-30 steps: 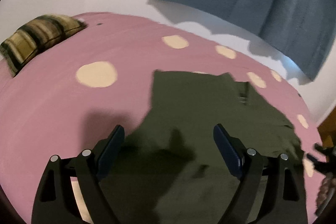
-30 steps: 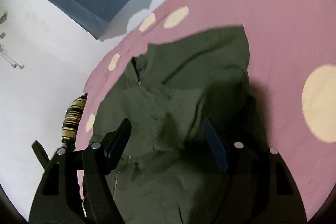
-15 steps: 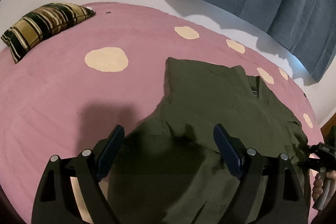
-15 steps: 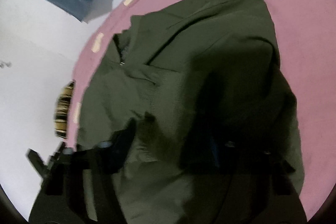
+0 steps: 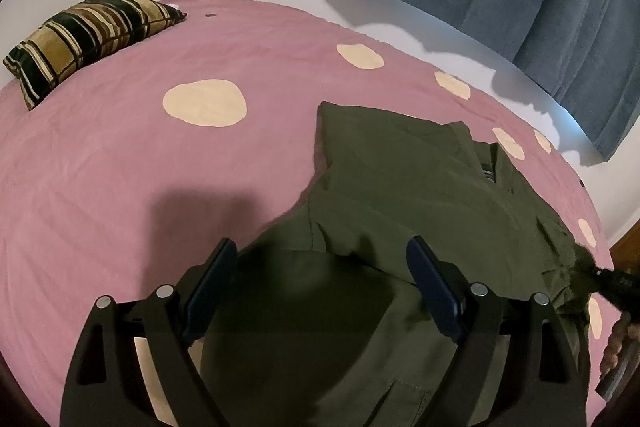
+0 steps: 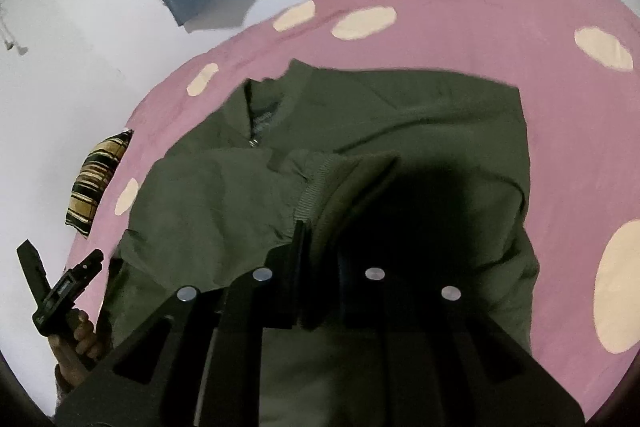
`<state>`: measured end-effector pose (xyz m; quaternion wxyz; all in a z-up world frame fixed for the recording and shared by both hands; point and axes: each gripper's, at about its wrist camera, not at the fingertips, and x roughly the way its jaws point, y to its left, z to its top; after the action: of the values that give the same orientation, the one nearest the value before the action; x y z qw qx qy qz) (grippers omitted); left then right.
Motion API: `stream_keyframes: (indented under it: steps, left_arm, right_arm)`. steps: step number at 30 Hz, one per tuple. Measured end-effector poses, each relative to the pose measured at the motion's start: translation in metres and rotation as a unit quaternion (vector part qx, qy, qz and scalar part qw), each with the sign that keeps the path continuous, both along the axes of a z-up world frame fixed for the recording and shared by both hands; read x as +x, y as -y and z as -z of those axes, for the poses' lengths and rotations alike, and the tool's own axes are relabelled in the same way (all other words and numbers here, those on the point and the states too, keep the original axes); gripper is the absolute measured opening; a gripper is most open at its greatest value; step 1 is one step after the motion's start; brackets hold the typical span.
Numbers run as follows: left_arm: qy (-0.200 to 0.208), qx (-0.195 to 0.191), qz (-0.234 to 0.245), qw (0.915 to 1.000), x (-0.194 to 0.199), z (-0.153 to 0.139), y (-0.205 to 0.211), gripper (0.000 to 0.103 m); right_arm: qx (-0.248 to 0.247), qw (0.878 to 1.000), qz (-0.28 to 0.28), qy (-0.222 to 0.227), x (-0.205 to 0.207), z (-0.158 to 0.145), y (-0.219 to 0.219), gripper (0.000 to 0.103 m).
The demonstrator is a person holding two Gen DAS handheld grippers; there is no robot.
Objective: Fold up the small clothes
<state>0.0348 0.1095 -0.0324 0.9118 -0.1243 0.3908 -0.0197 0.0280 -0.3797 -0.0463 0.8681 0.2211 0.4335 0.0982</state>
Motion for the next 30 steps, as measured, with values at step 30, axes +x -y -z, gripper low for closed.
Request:
stream_keyframes:
  steps: [30]
  left_arm:
    - [-0.017, -0.014, 0.011, 0.9997, -0.006, 0.0, 0.002, 0.085]
  right_arm:
    - [0.075, 0.995, 0.037, -0.048, -0.006, 0.043, 0.028, 0.022]
